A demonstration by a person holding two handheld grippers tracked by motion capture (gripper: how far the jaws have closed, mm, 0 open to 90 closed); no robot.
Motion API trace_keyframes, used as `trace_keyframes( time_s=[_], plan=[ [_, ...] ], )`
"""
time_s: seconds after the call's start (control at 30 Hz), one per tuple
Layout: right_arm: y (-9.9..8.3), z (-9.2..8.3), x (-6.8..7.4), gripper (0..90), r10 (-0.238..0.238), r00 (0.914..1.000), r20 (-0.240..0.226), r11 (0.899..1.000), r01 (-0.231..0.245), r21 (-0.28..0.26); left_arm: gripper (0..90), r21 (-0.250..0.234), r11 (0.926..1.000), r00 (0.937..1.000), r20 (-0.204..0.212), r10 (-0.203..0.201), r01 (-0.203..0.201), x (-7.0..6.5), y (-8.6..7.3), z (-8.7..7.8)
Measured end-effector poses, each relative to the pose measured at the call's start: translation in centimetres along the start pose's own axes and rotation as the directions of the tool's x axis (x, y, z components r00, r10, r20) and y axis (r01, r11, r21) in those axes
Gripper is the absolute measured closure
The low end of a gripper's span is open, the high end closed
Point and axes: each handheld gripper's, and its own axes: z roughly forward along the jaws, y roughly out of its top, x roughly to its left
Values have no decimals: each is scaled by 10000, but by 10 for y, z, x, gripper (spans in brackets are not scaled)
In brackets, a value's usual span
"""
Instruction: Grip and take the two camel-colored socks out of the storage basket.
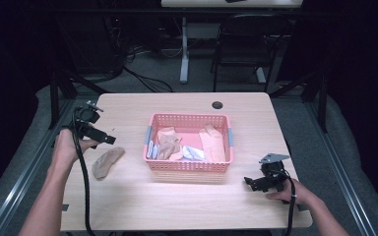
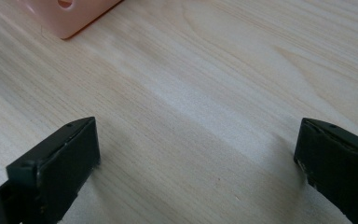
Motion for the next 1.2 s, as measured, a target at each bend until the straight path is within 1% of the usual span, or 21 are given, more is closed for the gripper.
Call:
trace_keyframes(
  time_s=[0.1, 0.13, 0.2, 0.23, 0.27, 0.3, 0.33, 0.43, 0.47, 0.5, 0.53, 0.67, 0.7, 0.83, 0.9, 0.97, 1.03, 1.07, 1.1, 1.13, 1.2],
  plan=[
    [0, 0, 0, 0, 1, 10000, 11, 10000, -1, -6, 0, -135, 9994, 9994, 88, 335, -333, -12, 15, -3],
    [0, 0, 0, 0, 1, 10000, 11, 10000, -1, -6, 0, -135, 9994, 9994, 88, 335, -333, -12, 15, -3],
    [0, 0, 0, 0, 1, 10000, 19, 10000, -1, -2, 2, -222, 9985, 9985, 218, 497, -492, -17, 23, -3],
    [0, 0, 0, 0, -6, 10000, 31, 10000, 6, 4, 2, -283, 9972, 9972, 256, 706, -698, -25, 31, -2],
    [0, 0, 0, 0, -2, 10000, 21, 10000, 2, -1, 2, -326, 9963, 9963, 315, 802, -792, -28, 35, -1],
    [0, 0, 0, 0, 2, 10000, 28, 10000, -2, 20, 2, -326, 9963, 9963, 315, 802, -792, -28, 35, -1],
    [0, 0, 0, 0, 6, 10000, 22, 10000, -6, 1, 2, -347, 9943, 9940, 405, 1018, -1004, -37, 42, 1],
    [0, 0, 0, 0, 0, 10000, 28, 10000, 0, 15, 0, -527, 9906, 9902, 530, 1293, -1265, -50, 53, 4],
    [0, 0, 0, 0, -4, 10000, 33, 10000, 4, 10, 0, -518, 9886, 9882, 529, 1440, -1413, -54, 57, 5],
    [0, 0, 0, 0, 2, 10000, 33, 10000, -2, 11, 0, -518, 9886, 9882, 529, 1440, -1413, -54, 57, 5],
    [0, 0, 0, 0, -2, 10000, 34, 10000, 2, 13, 0, -454, 9865, 9849, 659, 1599, -1571, -63, 63, 9],
    [0, 0, 0, 0, 2, 10000, 15, 10000, -2, 4, 0, -375, 9816, 9789, 753, 1898, -1874, -76, 74, 19],
    [0, 0, 0, 0, 13, 10000, -12, 10000, -13, -12, 0, -375, 9816, 9789, 753, 1898, -1874, -76, 74, 19],
    [0, 0, 0, 0, 4, 10000, -1, 10000, -4, -3, 0, -194, 9754, 9718, 842, 2202, -2194, -88, 82, 30],
    [0, 0, 0, 0, 0, 10000, 13, 10000, 0, 4, 0, -202, 9747, 9708, 882, 2233, -2224, -91, 82, 32],
    [0, 0, 0, 0, -16, 10000, 14, 10000, 16, 6, 0, -37, 9710, 9671, 892, 2384, -2390, -97, 85, 39],
    [0, 0, 0, 0, -19, 10000, 15, 10000, 19, 6, 0, -11, 9708, 9668, 903, 2391, -2400, -99, 86, 42],
    [0, 0, 0, 0, -18, 10000, 15, 10000, 18, 4, 0, 99, 9673, 9629, 982, 2513, -2534, -104, 88, 46],
    [0, 0, 0, 0, -18, 10000, 15, 10000, 18, 4, 0, 99, 9673, 9629, 982, 2513, -2534, -104, 88, 46],
    [0, 0, 0, 0, -7, 10000, 17, 10000, 7, 25, 0, 78, 9650, 9591, 1130, 2596, -2621, -109, 90, 50],
    [0, 0, 0, 0, -15, 10000, 23, 10000, 15, 5, 0, -36, 9660, 9585, 1239, 2569, -2584, -112, 91, 52]
  ],
)
